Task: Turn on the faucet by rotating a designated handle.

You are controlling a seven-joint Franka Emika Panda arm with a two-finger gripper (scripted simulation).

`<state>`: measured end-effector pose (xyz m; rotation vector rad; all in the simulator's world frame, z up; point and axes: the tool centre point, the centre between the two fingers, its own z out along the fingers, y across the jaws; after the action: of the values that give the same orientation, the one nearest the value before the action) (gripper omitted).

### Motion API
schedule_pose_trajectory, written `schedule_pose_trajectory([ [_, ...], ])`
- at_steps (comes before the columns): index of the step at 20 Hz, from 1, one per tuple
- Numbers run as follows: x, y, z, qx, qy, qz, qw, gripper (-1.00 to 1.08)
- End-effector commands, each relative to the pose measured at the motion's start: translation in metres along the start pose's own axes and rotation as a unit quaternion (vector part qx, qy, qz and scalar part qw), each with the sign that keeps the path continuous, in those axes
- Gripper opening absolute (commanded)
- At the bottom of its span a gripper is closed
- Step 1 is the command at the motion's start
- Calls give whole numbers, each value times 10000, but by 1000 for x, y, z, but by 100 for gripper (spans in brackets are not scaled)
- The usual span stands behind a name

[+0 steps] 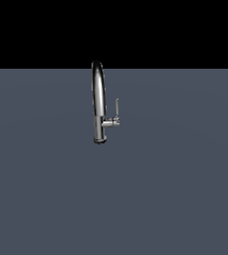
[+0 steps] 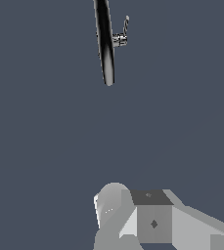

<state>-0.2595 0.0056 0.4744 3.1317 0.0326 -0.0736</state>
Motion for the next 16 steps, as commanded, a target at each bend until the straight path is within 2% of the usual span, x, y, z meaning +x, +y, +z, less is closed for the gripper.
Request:
schedule_pose_trajectory([
  [1,0,0,0,0,0,0,10000,-100],
  [9,9,-2,1,92,-101,89,9999,-100],
  [16,31,-5,2,329,-361,317,9983,-100],
])
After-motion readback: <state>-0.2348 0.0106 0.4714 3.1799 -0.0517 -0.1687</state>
